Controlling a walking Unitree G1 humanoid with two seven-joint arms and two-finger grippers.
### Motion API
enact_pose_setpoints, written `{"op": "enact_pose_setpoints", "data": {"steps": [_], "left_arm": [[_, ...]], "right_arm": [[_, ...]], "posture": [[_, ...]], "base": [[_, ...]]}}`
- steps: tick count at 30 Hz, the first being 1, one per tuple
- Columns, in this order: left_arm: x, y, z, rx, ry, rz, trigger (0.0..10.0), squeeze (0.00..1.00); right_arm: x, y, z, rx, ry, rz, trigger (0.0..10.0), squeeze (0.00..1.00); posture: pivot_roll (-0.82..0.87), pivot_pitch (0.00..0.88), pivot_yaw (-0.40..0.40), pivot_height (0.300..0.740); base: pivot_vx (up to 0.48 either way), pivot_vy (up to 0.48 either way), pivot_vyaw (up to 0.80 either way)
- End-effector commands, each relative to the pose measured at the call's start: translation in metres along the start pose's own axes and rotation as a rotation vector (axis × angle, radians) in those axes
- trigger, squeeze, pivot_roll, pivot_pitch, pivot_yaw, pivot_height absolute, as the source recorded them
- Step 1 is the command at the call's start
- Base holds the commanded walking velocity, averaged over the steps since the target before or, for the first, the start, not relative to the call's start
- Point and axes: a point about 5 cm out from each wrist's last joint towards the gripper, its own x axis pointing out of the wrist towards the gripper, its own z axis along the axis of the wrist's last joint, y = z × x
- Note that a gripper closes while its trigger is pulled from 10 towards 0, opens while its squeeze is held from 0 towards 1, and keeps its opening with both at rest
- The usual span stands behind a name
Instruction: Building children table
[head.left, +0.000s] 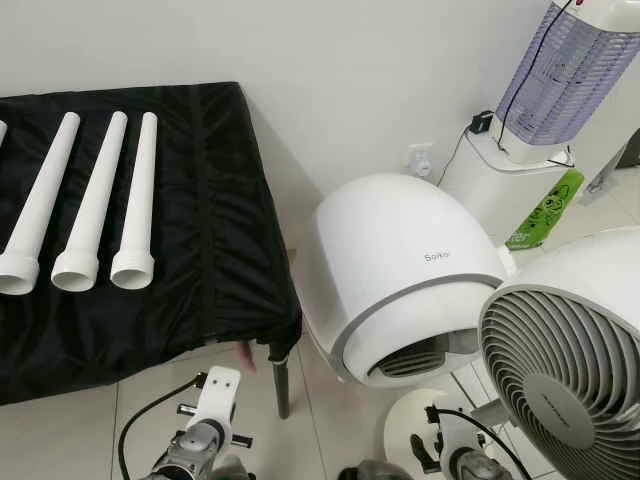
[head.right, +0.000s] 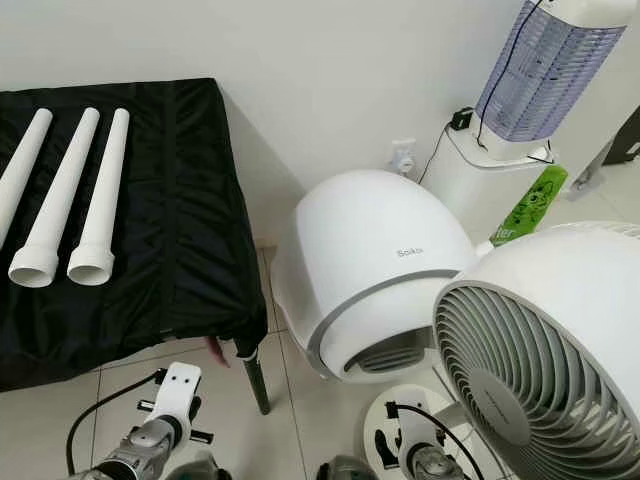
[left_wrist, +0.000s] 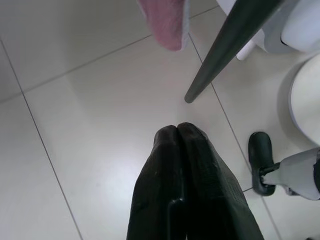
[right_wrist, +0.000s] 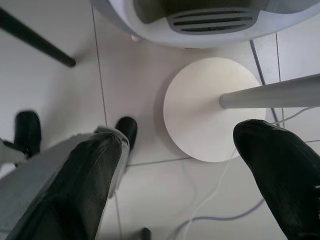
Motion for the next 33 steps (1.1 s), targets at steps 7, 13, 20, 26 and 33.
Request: {"op": "enact_pose_setpoints", "data": {"steps": [7,13,20,26,33], "left_arm": [[-0.0024,-0.0022,-0.0095,-0.006,0.033,-0.04,10.0,0.0],[-0.0025,-0.0036,-0.0104,-0.025,0.037,-0.05,10.0,0.0],[-0.0024,-0.0031,-0.0105,-0.034,0.04,-0.042,10.0,0.0],[-0.0026,-0.002,-0.0115,-0.044,0.044,-0.031,10.0,0.0],[-0.0033,-0.0005,-0.0131,-0.046,0.047,-0.026,10.0,0.0]], "right_arm": [[0.0001,0.0004,-0.0014,-0.022,0.017,-0.007,10.0,0.0],[-0.0002,-0.001,-0.0022,-0.02,0.019,-0.013,10.0,0.0],[-0.0005,-0.0032,-0.0023,0.014,0.017,-0.022,10.0,0.0],[-0.0011,-0.005,-0.0041,0.011,0.027,-0.032,10.0,0.0],[-0.0013,-0.0043,-0.0051,0.012,0.029,-0.031,10.0,0.0]], "posture": [[-0.03,0.0,-0.019,0.74],[-0.03,0.0,-0.019,0.74],[-0.04,0.0,-0.019,0.74],[-0.03,0.0,-0.02,0.74],[-0.03,0.0,-0.018,0.74]], "base": [[0.0,0.0,0.79],[0.0,0.0,0.79],[0.0,0.0,0.11],[0.0,0.096,0.0],[0.0,0.303,0.0]]}}
